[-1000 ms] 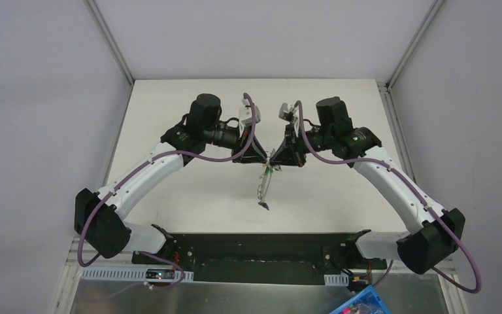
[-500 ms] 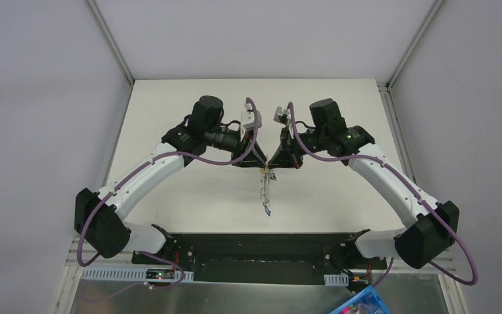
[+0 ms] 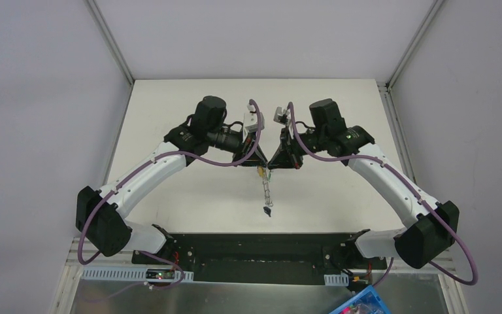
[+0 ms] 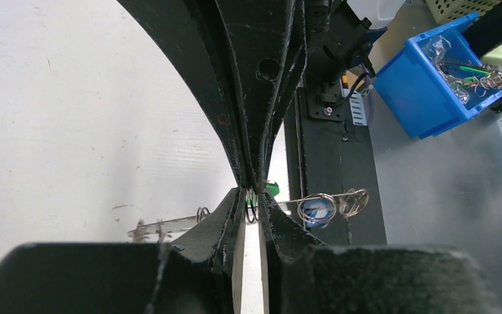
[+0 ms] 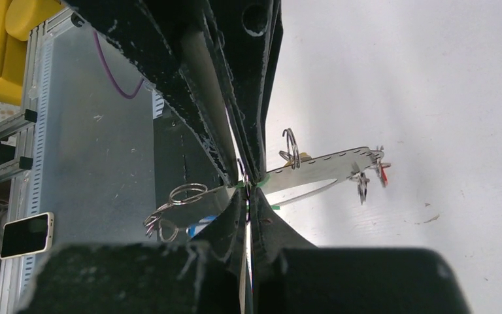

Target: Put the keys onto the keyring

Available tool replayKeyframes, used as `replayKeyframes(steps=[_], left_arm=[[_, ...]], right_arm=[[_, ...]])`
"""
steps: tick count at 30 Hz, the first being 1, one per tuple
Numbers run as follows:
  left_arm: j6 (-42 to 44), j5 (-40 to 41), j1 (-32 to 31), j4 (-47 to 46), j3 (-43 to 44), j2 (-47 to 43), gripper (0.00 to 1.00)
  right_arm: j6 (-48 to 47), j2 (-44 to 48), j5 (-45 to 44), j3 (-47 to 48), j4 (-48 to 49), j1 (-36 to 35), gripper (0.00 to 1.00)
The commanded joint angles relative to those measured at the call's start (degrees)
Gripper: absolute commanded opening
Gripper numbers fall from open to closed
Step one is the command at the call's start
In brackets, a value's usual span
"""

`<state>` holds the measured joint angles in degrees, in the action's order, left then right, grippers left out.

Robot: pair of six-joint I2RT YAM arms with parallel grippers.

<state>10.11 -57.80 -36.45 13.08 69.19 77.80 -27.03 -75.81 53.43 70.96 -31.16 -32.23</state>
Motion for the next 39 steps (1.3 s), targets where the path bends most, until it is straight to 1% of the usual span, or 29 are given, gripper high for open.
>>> replayKeyframes(steps=[1,3,9,13,16,22,35,39], left_arm=[[1.86,-1.21,-0.89,0.89,2.44,0.33,0.08],[2.06,-1.43,-0.88,1.27,2.57,0.38,0.0],[2.05,-1.57,-0.7,2.24,3.01,-0.32,0.0],[1.77,-3.29,-0.14,2.12,3.31,-1.45,0.0],[0.57,-5.1,-0.12,0.94,2.89,-2.04,0.0],[-1.29,-5.99,-0.12,-1.65,1.27,-2.74,0.0],[-2.11,-7.06,-0.12,-2.52,1.04,-2.72,0.0],[-2.39,-7.23,-0.12,-2.79,1.04,-2.68,0.0]], right_arm=[[0.64,1.08,2.38,1.97,2.24,-0.12,0.0],[0.66,1.19,2.3,1.98,2.24,-0.05,0.0],[2.04,2.44,3.18,0.34,3.8,1.49,0.0],[4.04,4.97,5.54,-2.91,7.01,3.85,0.14],[4.33,5.95,6.82,-4.7,8.23,4.54,0.19],[4.84,6.05,8.11,-6.26,9.91,4.97,0.21],[2.16,4.02,11.9,-5.37,9.18,4.41,0.31],[1.45,3.82,11.85,-5.52,8.96,3.82,0.31]])
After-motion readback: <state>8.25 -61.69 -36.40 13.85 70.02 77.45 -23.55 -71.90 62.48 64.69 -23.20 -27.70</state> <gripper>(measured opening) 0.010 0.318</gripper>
